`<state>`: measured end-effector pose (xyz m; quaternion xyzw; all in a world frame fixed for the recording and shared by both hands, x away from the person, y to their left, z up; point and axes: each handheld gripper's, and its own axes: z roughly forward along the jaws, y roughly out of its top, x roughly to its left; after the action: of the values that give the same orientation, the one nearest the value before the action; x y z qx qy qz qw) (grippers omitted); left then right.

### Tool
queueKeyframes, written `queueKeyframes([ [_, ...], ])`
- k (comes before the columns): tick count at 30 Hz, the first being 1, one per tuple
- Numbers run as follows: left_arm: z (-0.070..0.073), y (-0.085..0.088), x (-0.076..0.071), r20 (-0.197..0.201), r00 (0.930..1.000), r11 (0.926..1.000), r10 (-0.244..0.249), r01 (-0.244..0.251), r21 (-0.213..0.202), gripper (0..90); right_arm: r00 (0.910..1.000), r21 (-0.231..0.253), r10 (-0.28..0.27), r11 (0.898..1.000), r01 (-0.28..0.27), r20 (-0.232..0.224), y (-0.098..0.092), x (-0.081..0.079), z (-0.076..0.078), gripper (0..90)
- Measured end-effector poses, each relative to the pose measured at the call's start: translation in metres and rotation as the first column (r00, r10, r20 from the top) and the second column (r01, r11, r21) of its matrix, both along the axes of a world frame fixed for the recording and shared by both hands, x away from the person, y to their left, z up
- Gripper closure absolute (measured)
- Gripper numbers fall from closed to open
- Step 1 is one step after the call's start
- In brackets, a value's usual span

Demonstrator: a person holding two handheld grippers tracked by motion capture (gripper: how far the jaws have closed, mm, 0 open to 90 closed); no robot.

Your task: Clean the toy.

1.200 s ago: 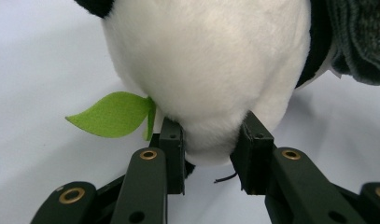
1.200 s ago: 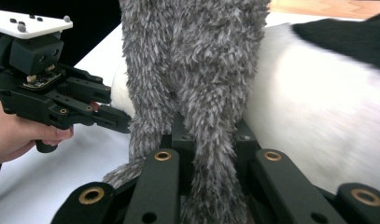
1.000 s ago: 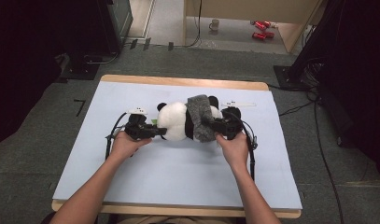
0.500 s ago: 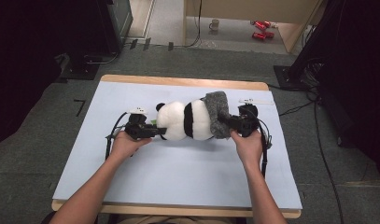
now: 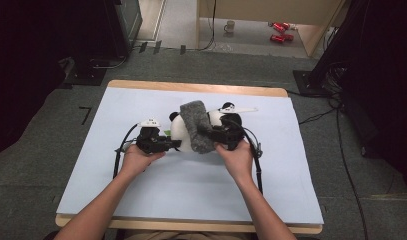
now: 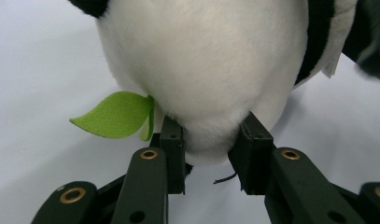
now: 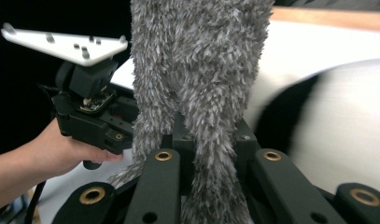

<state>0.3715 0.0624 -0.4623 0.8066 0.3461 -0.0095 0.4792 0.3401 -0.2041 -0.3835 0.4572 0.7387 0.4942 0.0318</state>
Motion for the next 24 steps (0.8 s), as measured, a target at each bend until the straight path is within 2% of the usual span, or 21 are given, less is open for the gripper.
queueKeyframes([
  [4, 0.004, -0.005, -0.009, 0.020, 0.9998, 0.9999, 0.002, -0.002, 0.011, 68.8, 0.9988, -0.007, 0.047, 0.999, -0.047, -0.015, 0.021, 0.001, -0.012, 78.3],
  [6, 0.005, -0.005, -0.011, 0.022, 0.9996, 0.9994, 0.014, -0.015, 0.032, 69.3, 0.9983, -0.043, 0.056, 0.997, -0.056, -0.019, 0.029, 0.002, -0.018, 78.1],
  [8, 0.003, -0.004, -0.010, 0.005, 0.9999, 0.9994, 0.013, -0.013, 0.031, 69.8, 0.9985, -0.065, 0.055, 0.996, -0.055, -0.009, 0.030, 0.003, -0.023, 78.1],
  [11, 0.002, -0.002, -0.007, -0.008, 0.9998, 0.9995, 0.021, -0.020, 0.022, 70.5, 0.9991, -0.082, 0.042, 0.996, -0.042, -0.007, 0.022, 0.007, -0.023, 78.0],
  [16, 0.001, 0.007, 0.002, -0.051, 0.9984, 0.9997, 0.023, -0.023, 0.007, 70.7, 0.9996, -0.154, -0.014, 0.988, 0.018, 0.026, 0.003, 0.006, -0.018, 77.7],
  [19, 0.001, 0.008, 0.006, -0.053, 0.9985, 0.9999, 0.016, -0.015, 0.007, 70.9, 0.9985, -0.133, -0.053, 0.990, 0.054, 0.012, -0.014, 0.007, -0.015, 77.8],
  [24, 0.003, 0.008, 0.013, -0.051, 0.9987, 1.0000, 0.005, -0.004, 0.009, 70.9, 0.9953, -0.114, -0.096, 0.989, 0.097, 0.014, -0.033, 0.005, -0.010, 77.7],
])
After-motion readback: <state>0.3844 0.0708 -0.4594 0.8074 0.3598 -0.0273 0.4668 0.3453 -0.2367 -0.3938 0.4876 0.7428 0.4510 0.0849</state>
